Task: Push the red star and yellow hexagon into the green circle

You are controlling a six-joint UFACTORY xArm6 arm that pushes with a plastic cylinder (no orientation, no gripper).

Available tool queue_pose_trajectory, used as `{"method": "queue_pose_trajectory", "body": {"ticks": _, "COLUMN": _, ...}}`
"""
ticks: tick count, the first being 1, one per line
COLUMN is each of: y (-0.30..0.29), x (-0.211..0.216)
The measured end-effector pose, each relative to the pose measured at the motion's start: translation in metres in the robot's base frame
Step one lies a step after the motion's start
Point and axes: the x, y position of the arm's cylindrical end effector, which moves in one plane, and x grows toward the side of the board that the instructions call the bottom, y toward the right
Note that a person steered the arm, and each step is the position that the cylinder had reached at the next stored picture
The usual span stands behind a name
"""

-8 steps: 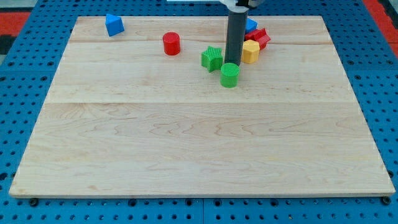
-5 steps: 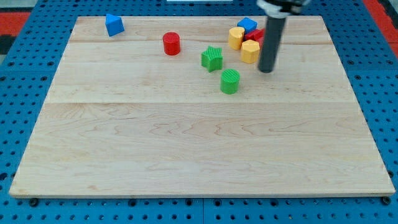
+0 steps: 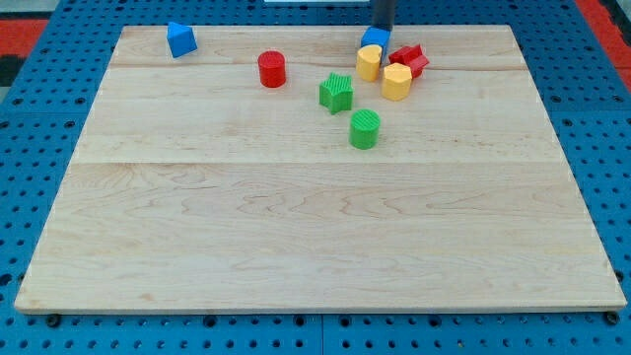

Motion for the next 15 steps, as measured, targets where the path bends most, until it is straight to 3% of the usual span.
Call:
{"method": "queue_pose_trajectory", "body": {"ticks": 1, "y": -0.007, "x": 0.013}}
{"method": "queue_pose_trajectory", "body": {"ticks": 4, "y": 0.087, "x": 0.036}}
{"method": "queue_pose_trajectory", "body": {"ticks": 8, "y": 0.096, "x": 0.102}}
{"method": "queue_pose_trajectory", "body": {"ticks": 10, "y": 0.045, "x": 0.033}}
{"method": "queue_pose_trajectory", "body": {"ticks": 11, "y": 0.011, "x": 0.027}}
{"method": "queue_pose_trajectory", "body": {"ticks": 13, "y": 0.049, "x": 0.058}}
{"method": "queue_pose_trajectory", "body": {"ticks": 15, "y": 0.026, "x": 0.071}}
